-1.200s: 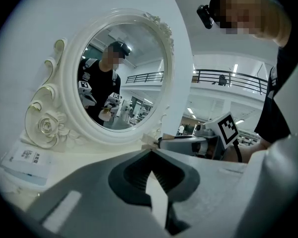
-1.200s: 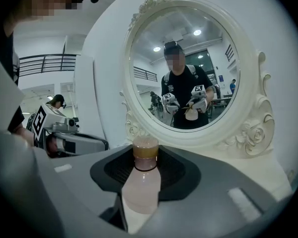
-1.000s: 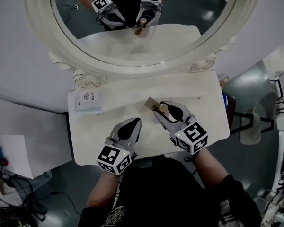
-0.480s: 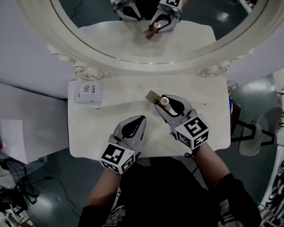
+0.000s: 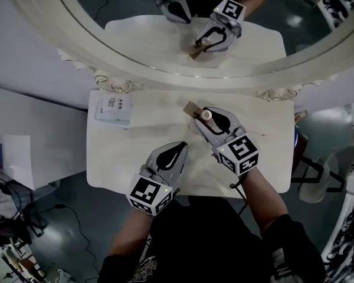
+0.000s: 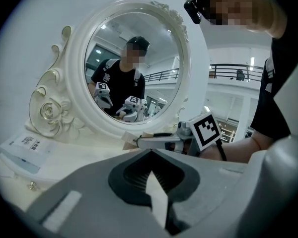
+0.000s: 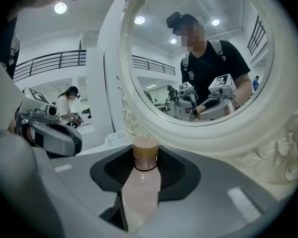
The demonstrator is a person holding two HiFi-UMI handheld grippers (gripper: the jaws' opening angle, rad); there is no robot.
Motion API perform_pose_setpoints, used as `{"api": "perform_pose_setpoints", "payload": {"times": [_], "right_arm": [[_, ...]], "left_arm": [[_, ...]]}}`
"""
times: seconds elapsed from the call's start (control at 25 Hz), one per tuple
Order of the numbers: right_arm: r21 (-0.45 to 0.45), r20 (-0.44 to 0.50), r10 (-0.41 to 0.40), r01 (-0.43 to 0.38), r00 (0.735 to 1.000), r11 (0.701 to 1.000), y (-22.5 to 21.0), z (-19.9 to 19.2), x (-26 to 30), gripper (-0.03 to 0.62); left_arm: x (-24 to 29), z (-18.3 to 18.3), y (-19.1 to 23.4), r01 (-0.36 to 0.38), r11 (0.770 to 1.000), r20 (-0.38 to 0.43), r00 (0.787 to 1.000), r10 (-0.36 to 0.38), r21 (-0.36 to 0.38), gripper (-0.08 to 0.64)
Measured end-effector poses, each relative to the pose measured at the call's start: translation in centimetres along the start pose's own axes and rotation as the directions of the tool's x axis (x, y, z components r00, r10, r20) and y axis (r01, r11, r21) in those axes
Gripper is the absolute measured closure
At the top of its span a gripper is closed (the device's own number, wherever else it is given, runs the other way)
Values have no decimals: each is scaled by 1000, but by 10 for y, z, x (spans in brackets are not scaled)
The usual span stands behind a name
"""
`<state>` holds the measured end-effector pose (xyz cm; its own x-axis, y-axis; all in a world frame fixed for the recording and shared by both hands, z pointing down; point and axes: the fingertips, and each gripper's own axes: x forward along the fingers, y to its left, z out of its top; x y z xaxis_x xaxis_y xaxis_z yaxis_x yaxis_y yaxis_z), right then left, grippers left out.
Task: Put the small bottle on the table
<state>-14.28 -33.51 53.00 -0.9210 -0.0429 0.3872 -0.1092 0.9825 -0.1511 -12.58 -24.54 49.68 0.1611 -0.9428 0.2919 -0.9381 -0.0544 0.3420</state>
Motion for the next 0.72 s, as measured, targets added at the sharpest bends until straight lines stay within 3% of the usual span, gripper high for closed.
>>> {"api": "perform_pose_setpoints", "payload": {"times": [0.72], "right_arm": [[-75, 22, 30, -28, 999, 997, -12, 6, 33, 425]], "left_arm": [[-11, -7, 10, -97, 995, -20, 995, 97, -33, 560]]}}
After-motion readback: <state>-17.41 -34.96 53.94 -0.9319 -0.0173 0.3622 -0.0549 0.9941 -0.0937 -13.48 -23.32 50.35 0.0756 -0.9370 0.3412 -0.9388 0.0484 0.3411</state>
